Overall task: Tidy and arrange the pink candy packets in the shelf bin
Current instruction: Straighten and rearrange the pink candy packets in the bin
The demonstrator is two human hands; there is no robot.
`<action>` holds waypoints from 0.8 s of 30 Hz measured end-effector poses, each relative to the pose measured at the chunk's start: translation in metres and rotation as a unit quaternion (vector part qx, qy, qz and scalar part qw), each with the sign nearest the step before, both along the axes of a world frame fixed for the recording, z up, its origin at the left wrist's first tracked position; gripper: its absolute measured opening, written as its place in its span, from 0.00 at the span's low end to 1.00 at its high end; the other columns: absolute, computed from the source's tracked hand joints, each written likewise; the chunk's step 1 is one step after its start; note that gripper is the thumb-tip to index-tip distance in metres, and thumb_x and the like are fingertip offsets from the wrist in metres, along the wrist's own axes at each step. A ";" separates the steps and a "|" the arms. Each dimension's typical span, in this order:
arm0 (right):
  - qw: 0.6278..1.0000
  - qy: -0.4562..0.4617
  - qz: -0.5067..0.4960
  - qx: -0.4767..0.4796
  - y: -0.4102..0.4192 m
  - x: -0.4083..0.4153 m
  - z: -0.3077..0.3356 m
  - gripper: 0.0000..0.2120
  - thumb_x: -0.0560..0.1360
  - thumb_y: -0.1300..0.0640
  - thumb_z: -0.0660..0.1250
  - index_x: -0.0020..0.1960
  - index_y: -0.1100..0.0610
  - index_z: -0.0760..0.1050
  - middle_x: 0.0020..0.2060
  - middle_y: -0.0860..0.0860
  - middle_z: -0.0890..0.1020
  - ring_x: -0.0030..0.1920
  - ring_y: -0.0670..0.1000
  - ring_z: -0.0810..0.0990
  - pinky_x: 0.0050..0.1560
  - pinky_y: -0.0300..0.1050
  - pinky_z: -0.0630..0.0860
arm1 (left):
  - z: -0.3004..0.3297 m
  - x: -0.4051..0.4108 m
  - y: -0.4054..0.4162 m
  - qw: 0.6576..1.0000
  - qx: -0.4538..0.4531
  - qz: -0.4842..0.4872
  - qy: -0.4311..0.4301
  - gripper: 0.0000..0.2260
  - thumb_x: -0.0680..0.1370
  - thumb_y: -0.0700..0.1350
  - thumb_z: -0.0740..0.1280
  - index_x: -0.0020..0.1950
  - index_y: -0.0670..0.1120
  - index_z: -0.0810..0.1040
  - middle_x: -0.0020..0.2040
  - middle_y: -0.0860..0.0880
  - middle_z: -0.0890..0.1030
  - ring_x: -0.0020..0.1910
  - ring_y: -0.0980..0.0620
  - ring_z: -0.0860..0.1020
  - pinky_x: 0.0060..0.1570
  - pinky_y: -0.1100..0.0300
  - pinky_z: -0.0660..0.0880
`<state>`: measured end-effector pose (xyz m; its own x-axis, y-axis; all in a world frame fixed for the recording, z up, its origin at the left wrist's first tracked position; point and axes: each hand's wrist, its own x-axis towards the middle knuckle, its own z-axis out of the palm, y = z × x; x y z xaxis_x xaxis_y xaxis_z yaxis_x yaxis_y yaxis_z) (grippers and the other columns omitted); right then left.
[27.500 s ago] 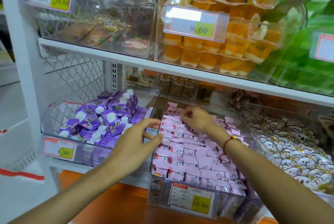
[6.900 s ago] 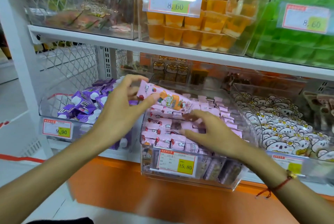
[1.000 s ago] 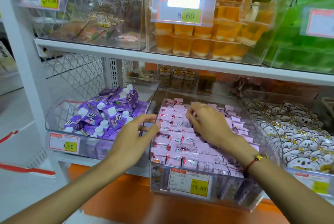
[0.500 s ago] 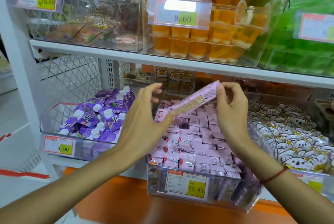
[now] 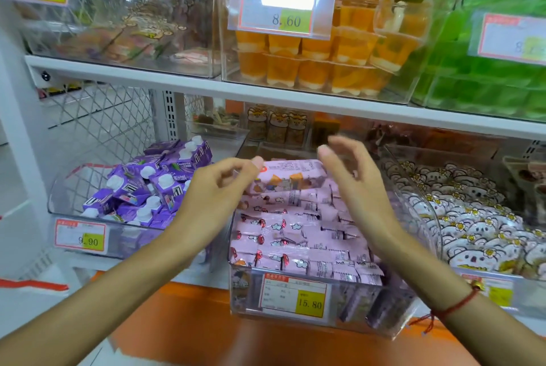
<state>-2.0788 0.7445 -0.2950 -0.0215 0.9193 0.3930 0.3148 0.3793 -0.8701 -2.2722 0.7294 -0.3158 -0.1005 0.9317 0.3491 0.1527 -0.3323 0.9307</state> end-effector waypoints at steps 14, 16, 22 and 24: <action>0.983 -0.028 0.180 -0.032 0.005 -0.008 -0.009 0.16 0.69 0.47 0.69 0.55 0.52 0.79 0.46 0.48 0.85 0.41 0.44 0.82 0.41 0.38 0.76 | 0.006 0.010 -0.011 0.997 0.048 -0.028 0.061 0.10 0.71 0.59 0.66 0.47 0.57 0.80 0.45 0.61 0.82 0.46 0.61 0.80 0.48 0.63 0.78; 0.978 -0.040 0.203 -0.040 0.006 -0.006 -0.011 0.17 0.69 0.47 0.69 0.56 0.52 0.79 0.48 0.49 0.84 0.44 0.45 0.82 0.44 0.38 0.76 | 0.005 0.011 -0.012 0.996 0.062 -0.048 0.045 0.12 0.70 0.56 0.67 0.52 0.58 0.79 0.48 0.62 0.82 0.46 0.62 0.81 0.46 0.65 0.78; 0.995 0.058 0.081 -0.031 0.026 0.007 -0.013 0.16 0.73 0.52 0.69 0.58 0.56 0.77 0.51 0.52 0.82 0.47 0.44 0.82 0.48 0.33 0.76 | 0.004 -0.001 -0.008 0.993 0.106 0.021 0.057 0.17 0.74 0.43 0.71 0.61 0.53 0.76 0.56 0.59 0.79 0.51 0.64 0.78 0.45 0.72 0.74; 0.998 0.055 0.030 -0.029 0.033 0.007 -0.016 0.14 0.74 0.53 0.68 0.57 0.58 0.75 0.46 0.50 0.81 0.43 0.43 0.81 0.44 0.31 0.76 | -0.002 -0.010 -0.006 0.987 0.106 0.065 0.106 0.17 0.75 0.41 0.70 0.62 0.54 0.74 0.59 0.60 0.77 0.54 0.64 0.76 0.49 0.66 0.75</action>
<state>-2.0715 0.7780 -0.3106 -0.0377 0.9387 0.3426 0.1941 0.3432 -0.9190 -2.2822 0.7234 -0.3176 -0.1174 0.8199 0.5603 0.3910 -0.4804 0.7850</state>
